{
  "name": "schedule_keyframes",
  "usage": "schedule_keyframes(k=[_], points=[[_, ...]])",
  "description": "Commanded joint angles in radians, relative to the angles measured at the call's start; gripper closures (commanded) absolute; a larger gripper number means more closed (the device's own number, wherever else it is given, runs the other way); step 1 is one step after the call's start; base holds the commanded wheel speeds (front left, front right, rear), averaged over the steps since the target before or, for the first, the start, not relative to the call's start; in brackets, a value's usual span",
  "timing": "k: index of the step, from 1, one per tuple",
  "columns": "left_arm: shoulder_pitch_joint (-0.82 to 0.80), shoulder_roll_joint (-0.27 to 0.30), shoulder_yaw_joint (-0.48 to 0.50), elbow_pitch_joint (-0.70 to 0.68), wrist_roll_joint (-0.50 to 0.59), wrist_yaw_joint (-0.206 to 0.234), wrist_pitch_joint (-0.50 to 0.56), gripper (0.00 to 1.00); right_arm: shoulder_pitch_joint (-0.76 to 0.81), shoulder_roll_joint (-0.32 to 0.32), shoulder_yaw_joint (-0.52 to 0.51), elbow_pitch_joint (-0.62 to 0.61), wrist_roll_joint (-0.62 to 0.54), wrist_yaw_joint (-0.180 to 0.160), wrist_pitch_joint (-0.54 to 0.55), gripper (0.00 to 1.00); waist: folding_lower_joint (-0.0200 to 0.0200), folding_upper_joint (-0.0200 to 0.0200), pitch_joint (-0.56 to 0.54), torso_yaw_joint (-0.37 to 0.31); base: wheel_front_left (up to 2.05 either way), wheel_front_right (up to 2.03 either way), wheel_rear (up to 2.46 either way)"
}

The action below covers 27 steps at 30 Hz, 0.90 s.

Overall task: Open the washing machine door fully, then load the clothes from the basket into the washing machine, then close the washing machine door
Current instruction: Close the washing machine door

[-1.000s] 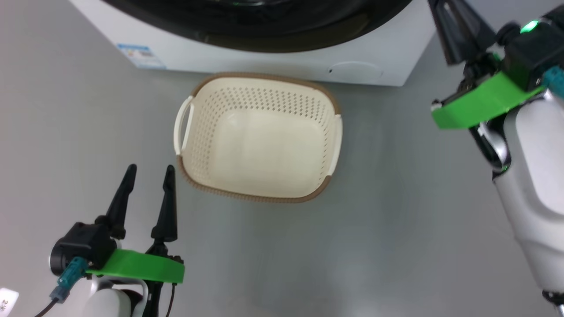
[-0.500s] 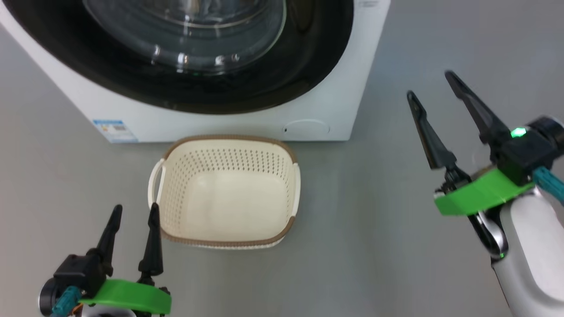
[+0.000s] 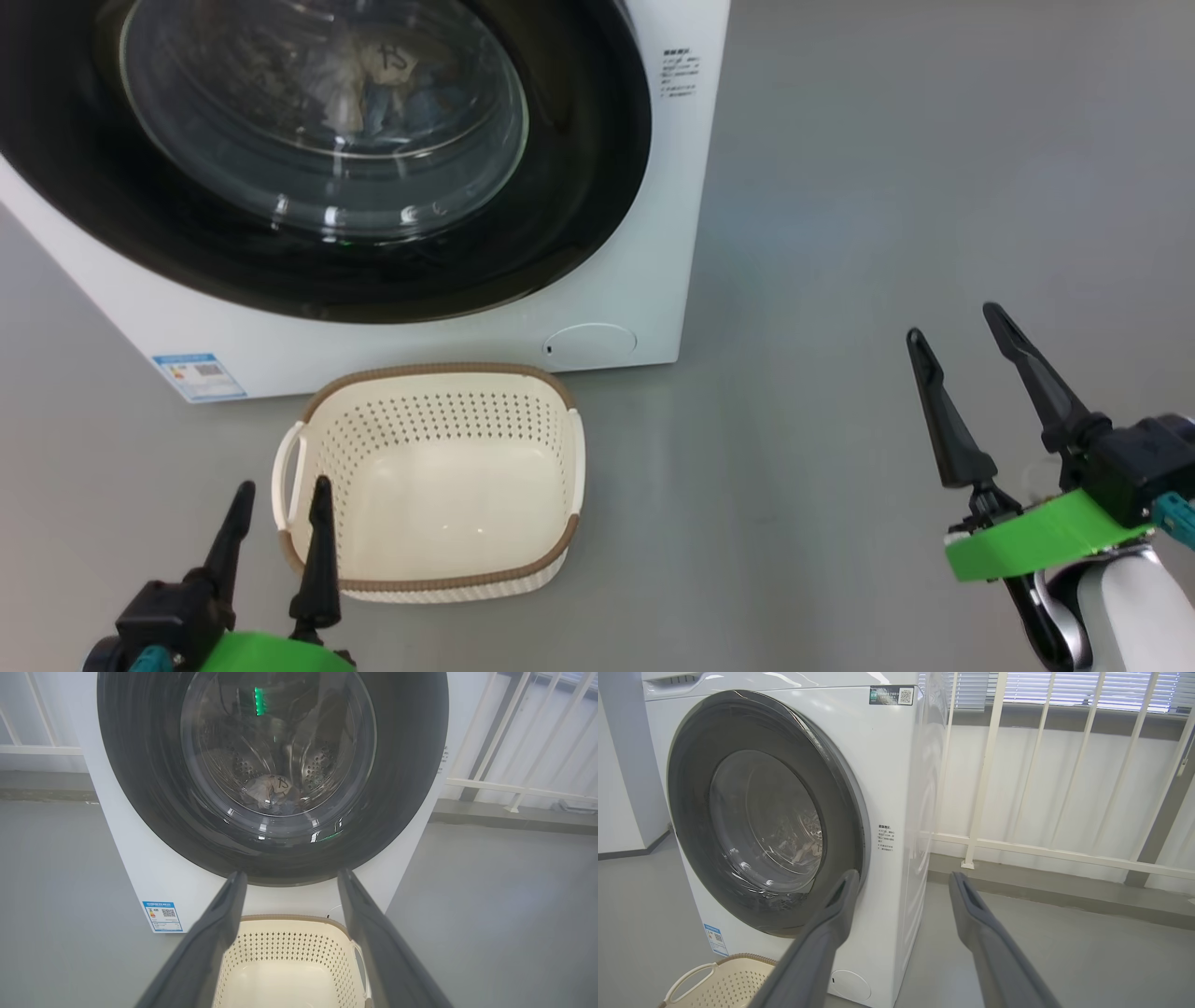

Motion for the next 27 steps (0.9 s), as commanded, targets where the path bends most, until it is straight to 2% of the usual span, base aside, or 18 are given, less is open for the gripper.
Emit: schedule_keyframes(k=[1, 12, 27], points=[[0.001, 0.017, 0.036, -0.021, 0.010, 0.010, -0.006, 0.00, 0.019, 0.006, 0.004, -0.034, 0.011, -0.006, 0.003, 0.00, 0.0000, 0.0000, -0.022, -0.021, 0.00, 0.00, 0.00], [0.054, 0.017, 0.034, -0.026, 0.021, 0.022, -0.006, 0.00, 0.139, 0.058, -0.065, -0.054, 0.003, -0.006, 0.003, 0.00, 0.0000, 0.0000, -0.052, -0.041, 0.00, 0.00, 0.00], [0.090, 0.017, 0.049, -0.051, 0.019, 0.035, -0.006, 0.00, 0.198, 0.095, -0.115, -0.054, 0.000, -0.006, 0.003, 0.00, 0.0000, 0.0000, -0.066, -0.062, 0.00, 0.00, 0.00]])
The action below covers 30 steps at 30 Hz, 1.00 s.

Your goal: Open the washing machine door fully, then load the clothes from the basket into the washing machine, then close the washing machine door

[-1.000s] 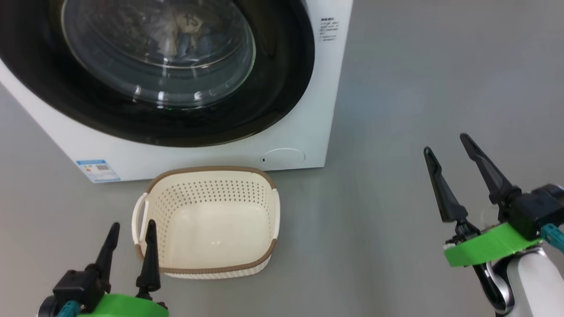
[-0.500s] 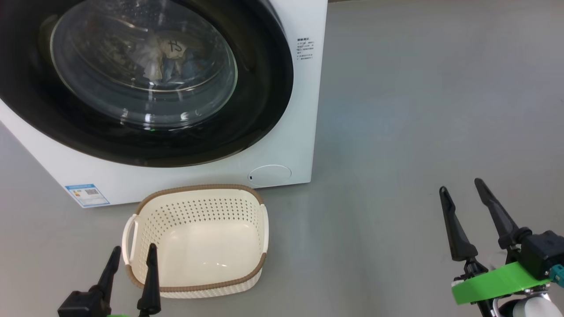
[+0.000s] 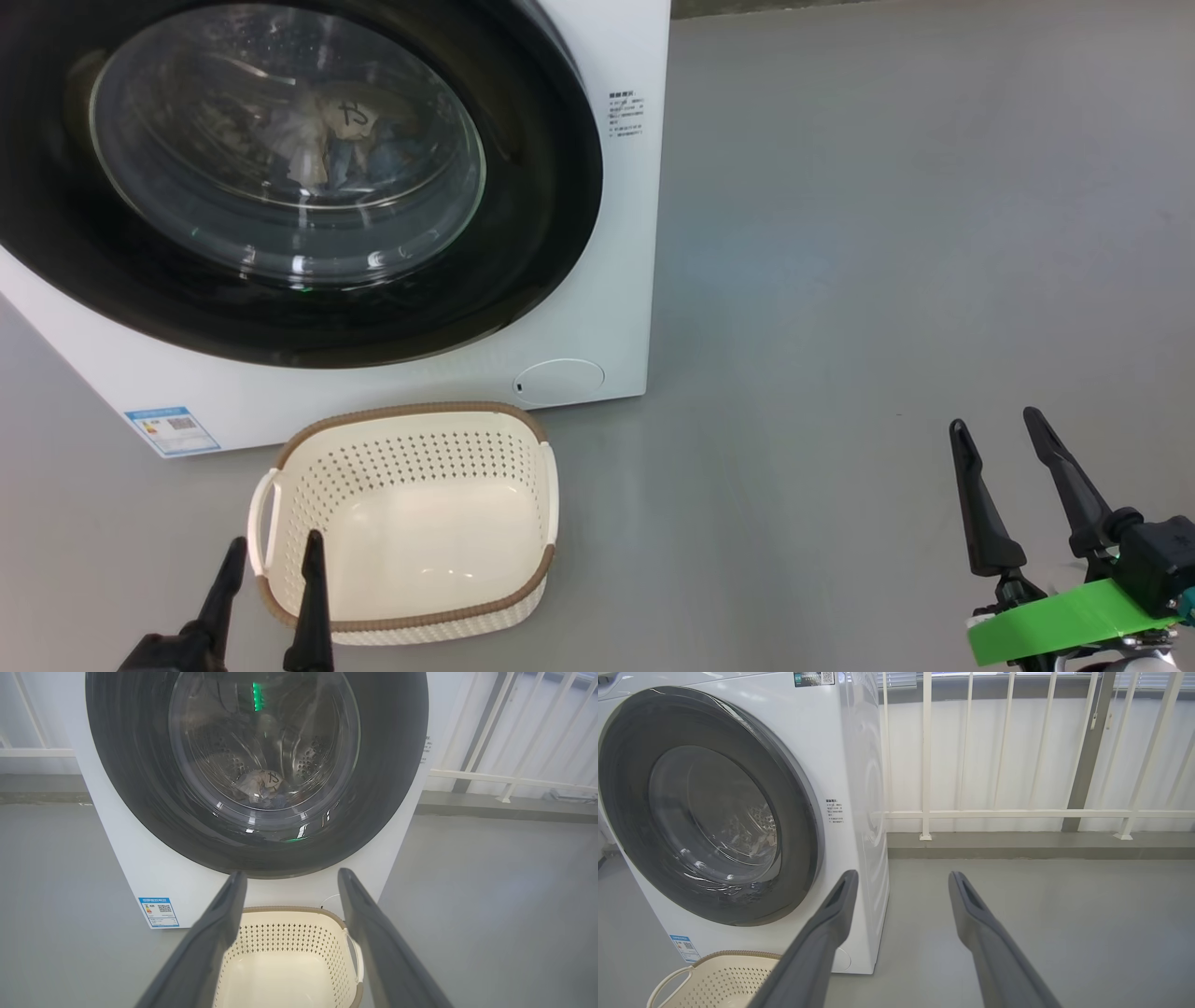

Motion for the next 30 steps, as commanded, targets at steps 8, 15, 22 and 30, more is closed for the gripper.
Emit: schedule_keyframes(k=[8, 15, 22, 30], points=[[-0.009, 0.014, 0.043, -0.035, 0.006, 0.008, -0.006, 0.00, 0.010, -0.001, 0.007, -0.026, -0.001, -0.006, 0.003, 0.00, 0.0000, 0.0000, 0.004, 0.011, 0.00, 0.00, 0.00], [-0.011, 0.014, 0.048, -0.040, 0.006, 0.007, -0.006, 0.00, 0.011, 0.005, 0.004, -0.026, -0.003, -0.006, 0.003, 0.00, 0.0000, 0.0000, 0.006, 0.019, 0.00, 0.00, 0.00], [-0.016, 0.014, 0.046, -0.045, 0.012, 0.002, -0.006, 0.00, 0.006, 0.006, 0.009, -0.025, -0.001, -0.006, 0.003, 0.00, 0.0000, 0.0000, 0.013, 0.024, 0.00, 0.00, 0.00], [-0.017, 0.014, 0.047, -0.055, 0.016, -0.004, -0.006, 0.00, 0.003, 0.008, 0.011, -0.027, 0.001, -0.006, 0.003, 0.00, 0.0000, 0.0000, 0.021, 0.029, 0.00, 0.00, 0.00]])
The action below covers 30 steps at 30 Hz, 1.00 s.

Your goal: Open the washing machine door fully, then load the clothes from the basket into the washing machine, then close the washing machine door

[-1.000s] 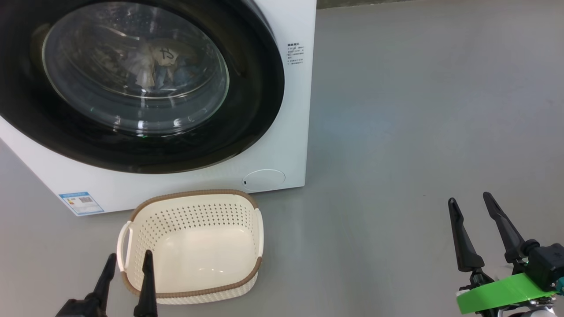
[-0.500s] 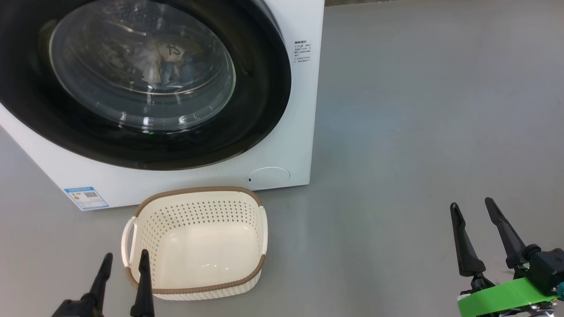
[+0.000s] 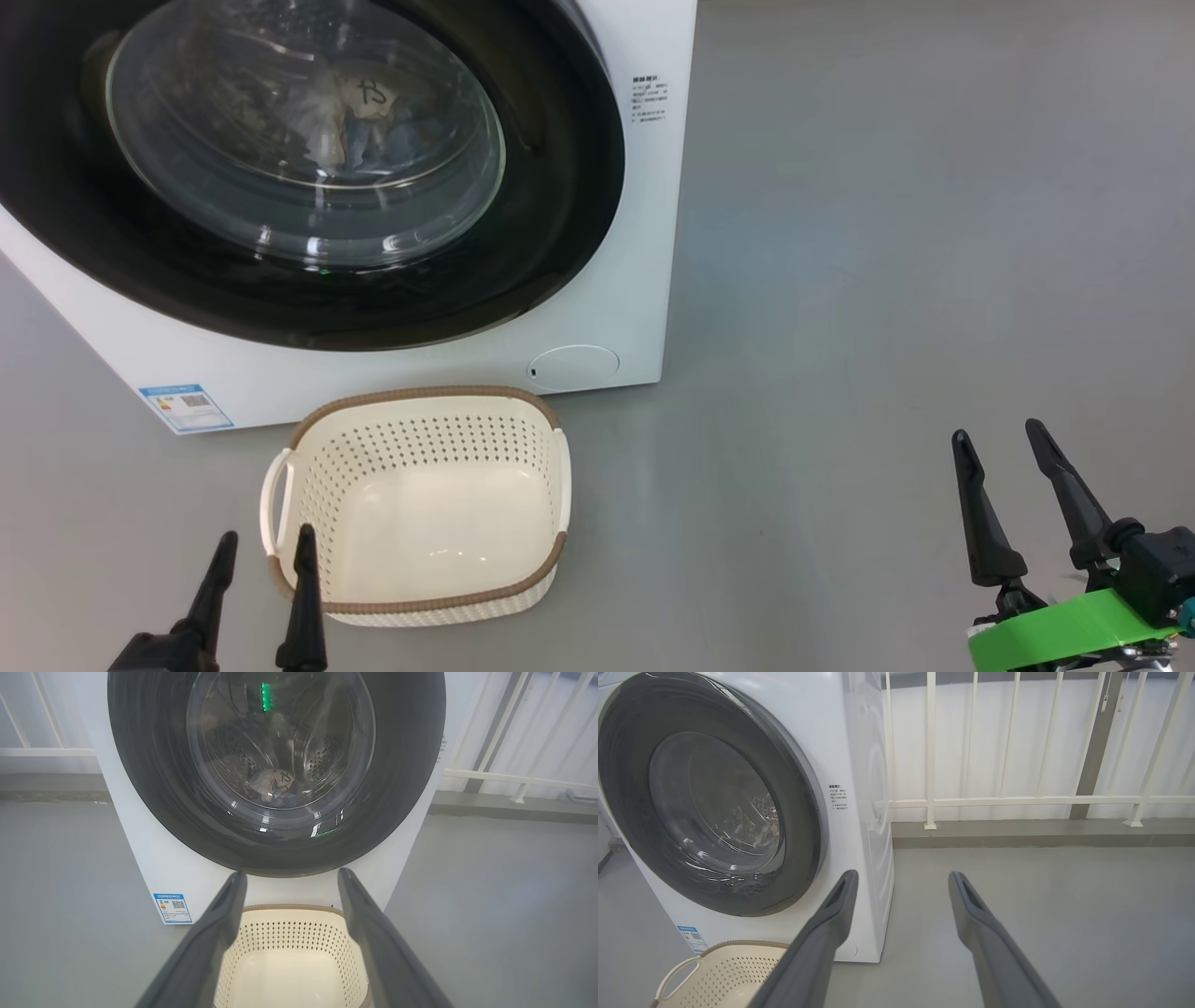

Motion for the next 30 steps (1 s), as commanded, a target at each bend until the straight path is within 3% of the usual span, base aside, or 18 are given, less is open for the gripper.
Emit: schedule_keyframes(k=[1, 30], points=[[-0.022, 0.013, 0.037, -0.031, 0.008, -0.001, -0.006, 0.00, -0.016, -0.005, 0.024, -0.027, 0.002, -0.006, 0.003, 0.00, 0.0000, 0.0000, 0.001, 0.001, 0.00, 0.00, 0.00], [-0.028, 0.013, 0.049, -0.044, 0.005, 0.006, -0.006, 0.00, -0.024, -0.007, 0.025, -0.025, 0.003, -0.006, 0.003, 0.00, 0.0000, 0.0000, 0.013, 0.011, 0.00, 0.00, 0.00]])
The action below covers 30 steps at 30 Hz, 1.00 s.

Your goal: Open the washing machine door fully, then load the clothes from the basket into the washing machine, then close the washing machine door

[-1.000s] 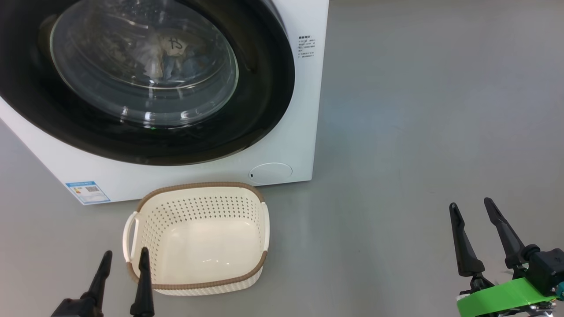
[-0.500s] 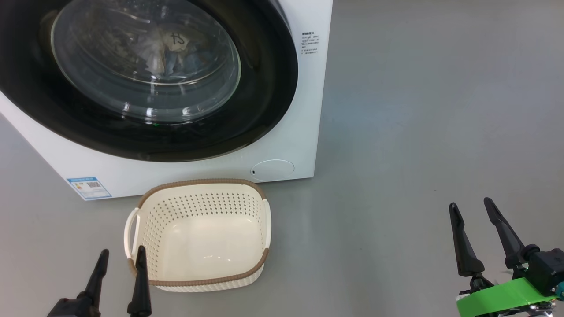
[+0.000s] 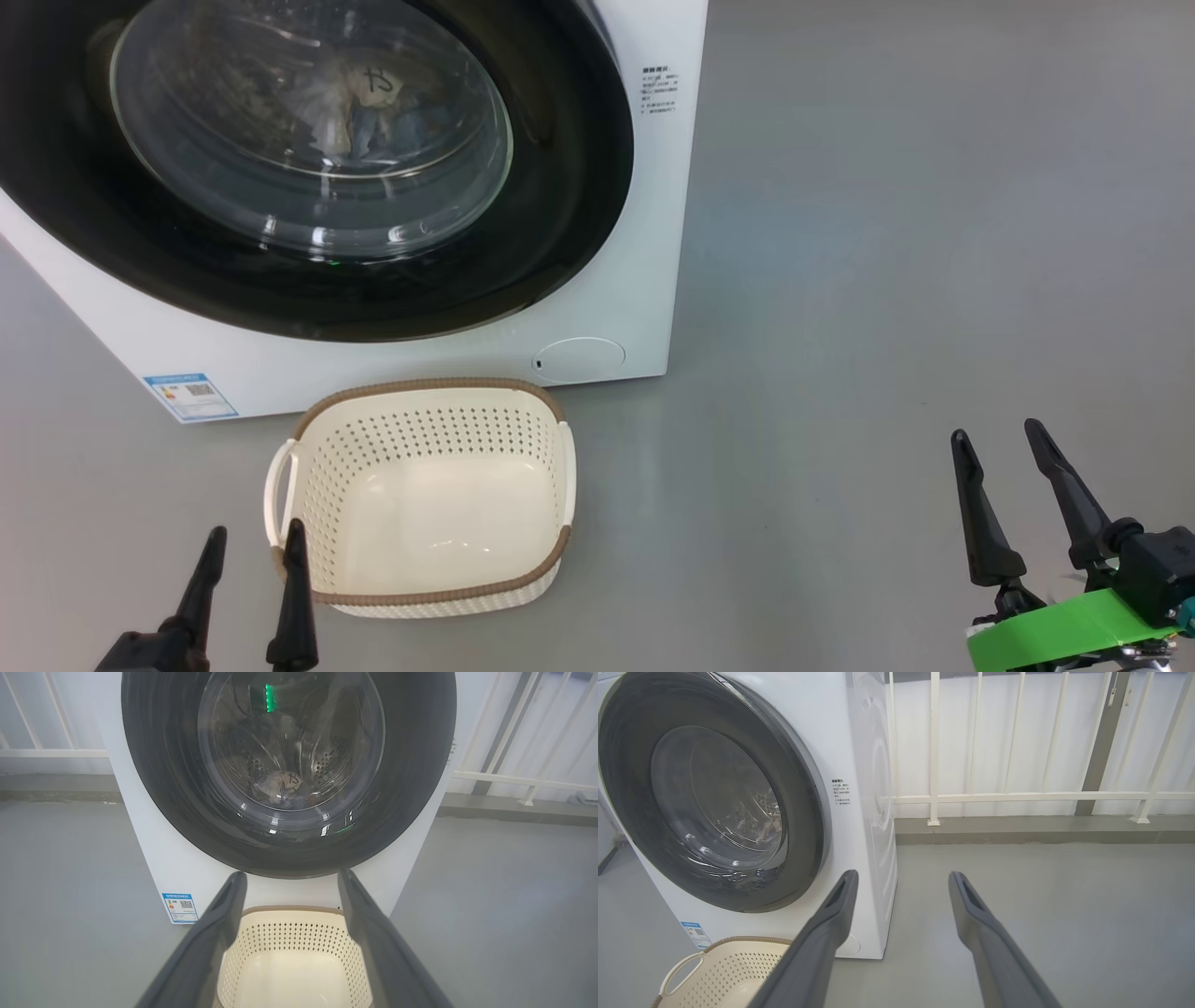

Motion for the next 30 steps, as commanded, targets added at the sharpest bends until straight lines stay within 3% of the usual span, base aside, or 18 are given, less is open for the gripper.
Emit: schedule_keyframes(k=[1, 30], points=[[-0.027, 0.013, 0.034, -0.028, 0.004, 0.005, -0.006, 0.00, -0.024, -0.009, 0.024, -0.024, 0.003, -0.006, 0.003, 0.00, 0.0000, 0.0000, -0.001, 0.000, 0.00, 0.00, 0.00], [-0.012, 0.013, 0.034, -0.029, -0.009, 0.018, -0.006, 0.00, -0.014, -0.016, 0.028, -0.019, 0.004, -0.006, 0.003, 0.00, 0.0000, 0.0000, -0.033, 0.014, 0.00, 0.00, 0.00]])
